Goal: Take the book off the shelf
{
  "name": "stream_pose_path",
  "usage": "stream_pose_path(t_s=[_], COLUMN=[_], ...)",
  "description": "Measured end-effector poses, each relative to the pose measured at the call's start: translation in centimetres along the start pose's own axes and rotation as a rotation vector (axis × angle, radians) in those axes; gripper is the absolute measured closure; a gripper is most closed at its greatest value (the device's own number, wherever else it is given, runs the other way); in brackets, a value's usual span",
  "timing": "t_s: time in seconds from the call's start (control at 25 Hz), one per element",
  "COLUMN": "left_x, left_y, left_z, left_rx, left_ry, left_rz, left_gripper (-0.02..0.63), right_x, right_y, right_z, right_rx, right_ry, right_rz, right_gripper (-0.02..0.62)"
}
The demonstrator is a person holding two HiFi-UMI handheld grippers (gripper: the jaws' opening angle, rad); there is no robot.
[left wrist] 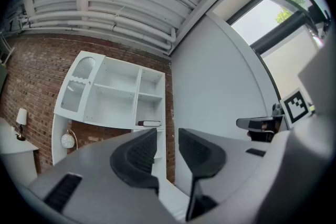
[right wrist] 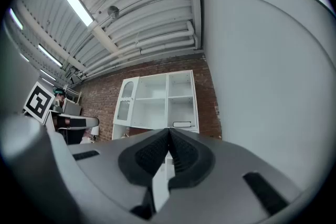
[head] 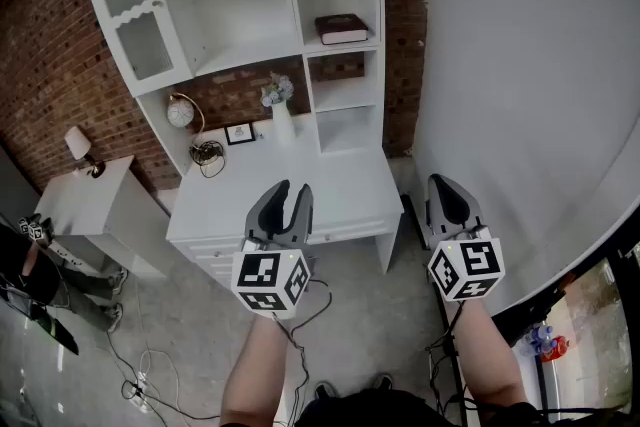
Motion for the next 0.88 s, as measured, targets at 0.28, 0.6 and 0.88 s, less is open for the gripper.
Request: stream_pose_path(t_s=[0.28,0.6,0.88], left_x=[-1.2,-0.8,-0.9], left_y=[0.2,0.3,0.4], left_z=[-2.1,-2.8,-4.8], left_rx=[-0.004,0.007,-0.02], left_ry=[0.018,0.079,0.061], left_rz=[0.001,-0.011,0.007], left_gripper=[0.48,0.472,0.339], right_x=[0.2,1.0,1.1], right_y=[0.2,0.0,0.5], right_z=[-2.5,-5.3,-6.3], right_rx=[-0.001,-0.03,-0.025], right_ry=[0.018,0.046,0.092], right_rz=[-0.001,0.0,-0.007], right_gripper=[0.595,0.525,0.402])
Point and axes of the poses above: the fingertips, and each gripper's own axes: x backward along the fingers, z to its left, y out of its top, the point moved 7 cm from there along x, backward along the fingers, and after that the axes turned 9 degrees about -x, right-handed, at the moved point
